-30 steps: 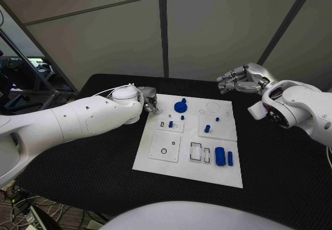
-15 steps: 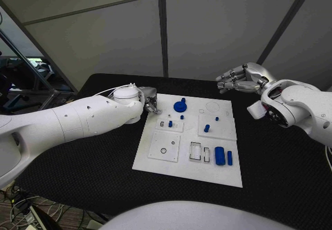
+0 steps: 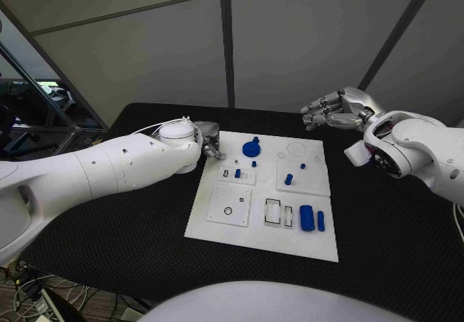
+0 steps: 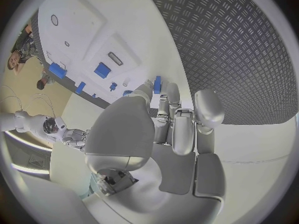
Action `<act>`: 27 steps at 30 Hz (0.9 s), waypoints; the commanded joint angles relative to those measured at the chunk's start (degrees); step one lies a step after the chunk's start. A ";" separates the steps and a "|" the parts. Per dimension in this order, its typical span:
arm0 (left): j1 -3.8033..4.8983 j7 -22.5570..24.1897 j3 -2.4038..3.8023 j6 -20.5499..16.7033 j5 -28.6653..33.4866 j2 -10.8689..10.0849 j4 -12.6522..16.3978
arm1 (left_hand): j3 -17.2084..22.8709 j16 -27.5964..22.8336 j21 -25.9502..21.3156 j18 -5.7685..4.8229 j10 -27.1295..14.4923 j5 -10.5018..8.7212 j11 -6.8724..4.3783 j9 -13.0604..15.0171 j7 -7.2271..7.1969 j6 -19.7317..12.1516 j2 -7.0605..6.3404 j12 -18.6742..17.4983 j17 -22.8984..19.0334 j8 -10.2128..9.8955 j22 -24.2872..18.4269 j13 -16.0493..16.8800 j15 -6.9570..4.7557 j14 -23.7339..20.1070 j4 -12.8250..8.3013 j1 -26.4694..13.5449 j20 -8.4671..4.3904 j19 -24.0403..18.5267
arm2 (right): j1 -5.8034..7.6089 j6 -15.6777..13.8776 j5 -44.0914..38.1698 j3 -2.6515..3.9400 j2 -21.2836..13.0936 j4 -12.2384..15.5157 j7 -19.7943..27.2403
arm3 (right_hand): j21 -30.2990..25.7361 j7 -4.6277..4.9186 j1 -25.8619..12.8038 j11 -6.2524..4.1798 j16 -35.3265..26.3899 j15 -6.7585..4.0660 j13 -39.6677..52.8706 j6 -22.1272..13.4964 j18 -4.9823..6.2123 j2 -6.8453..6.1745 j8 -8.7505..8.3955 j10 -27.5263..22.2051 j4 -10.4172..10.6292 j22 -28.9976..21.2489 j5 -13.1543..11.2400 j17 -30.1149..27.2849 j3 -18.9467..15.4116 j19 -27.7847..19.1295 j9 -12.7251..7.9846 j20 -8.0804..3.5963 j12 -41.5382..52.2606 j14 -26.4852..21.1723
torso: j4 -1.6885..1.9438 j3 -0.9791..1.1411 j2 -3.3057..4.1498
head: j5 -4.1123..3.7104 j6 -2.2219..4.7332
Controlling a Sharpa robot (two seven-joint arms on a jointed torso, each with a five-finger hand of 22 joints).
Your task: Assemble the parts on the task board
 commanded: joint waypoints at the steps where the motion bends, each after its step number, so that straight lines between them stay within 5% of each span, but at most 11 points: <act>1: 0.08 -0.61 -0.01 -0.15 -0.91 0.09 -0.11 | 0.13 0.10 -0.11 -5.65 -0.56 0.14 -0.05 0.10 0.36 -0.28 -0.17 0.32 7.37 -0.17 5.25 0.17 -0.50 2.13 0.62 -1.00 -0.12 0.25 | 0.12 0.35 0.03 0.03 0.04 -0.04 0.62 | -0.42 -0.11 0.02 -0.37 0.02 -0.36 -0.08 0.12 0.16 0.33 0.26 -0.22 0.13 -0.09 0.45 -0.09 0.32 0.48 0.00 0.09 0.21 0.16 | 0.00 -0.01 -0.02 | -0.06 -0.07; 27: 0.09 -0.49 -0.01 -0.72 -0.92 0.21 -0.12 | 0.79 0.00 -0.57 -5.60 -0.99 0.10 0.01 0.59 0.69 -0.37 -1.84 1.29 7.24 -0.05 5.52 0.88 -0.44 2.02 2.88 -4.31 -0.06 0.15 | 0.12 0.42 0.03 0.03 0.28 -0.26 0.65 | -0.46 -0.09 0.01 -0.35 0.00 -0.34 -0.11 0.09 0.15 0.30 0.26 -0.26 0.12 -0.11 0.57 -0.11 0.33 0.49 0.00 0.09 0.22 0.13 | 0.03 -0.01 -0.03 | -0.07 -0.20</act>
